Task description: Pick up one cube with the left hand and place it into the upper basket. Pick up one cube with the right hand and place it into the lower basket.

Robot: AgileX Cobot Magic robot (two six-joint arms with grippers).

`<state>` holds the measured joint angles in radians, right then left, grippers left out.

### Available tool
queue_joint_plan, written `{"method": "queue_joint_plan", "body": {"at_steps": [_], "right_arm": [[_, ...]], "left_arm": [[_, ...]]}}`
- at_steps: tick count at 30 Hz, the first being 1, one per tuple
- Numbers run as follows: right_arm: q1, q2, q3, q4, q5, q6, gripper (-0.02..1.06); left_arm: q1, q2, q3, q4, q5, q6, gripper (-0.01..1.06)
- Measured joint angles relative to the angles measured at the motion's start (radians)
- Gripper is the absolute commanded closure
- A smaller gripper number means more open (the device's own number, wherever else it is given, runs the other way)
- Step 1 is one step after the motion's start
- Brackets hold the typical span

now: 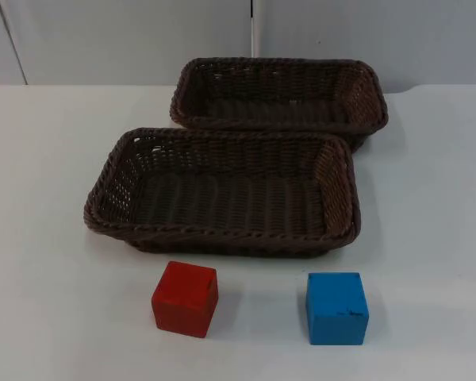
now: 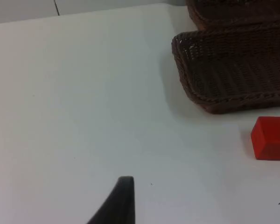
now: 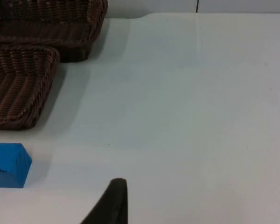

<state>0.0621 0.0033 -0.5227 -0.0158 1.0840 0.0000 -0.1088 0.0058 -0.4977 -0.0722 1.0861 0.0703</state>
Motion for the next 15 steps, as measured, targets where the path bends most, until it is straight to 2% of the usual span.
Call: {"method": "queue_joint_plan", "body": {"at_steps": [12, 15], "right_arm": [[0.0, 0.0, 0.0, 0.0, 0.0, 0.0, -0.01], [0.0, 0.0, 0.0, 0.0, 0.0, 0.0, -0.01]], "left_arm": [[0.0, 0.093, 0.0, -0.002, -0.002, 0.0, 0.0], [0.0, 0.107, -0.007, -0.014, -0.025, 0.0, 0.0]]}}
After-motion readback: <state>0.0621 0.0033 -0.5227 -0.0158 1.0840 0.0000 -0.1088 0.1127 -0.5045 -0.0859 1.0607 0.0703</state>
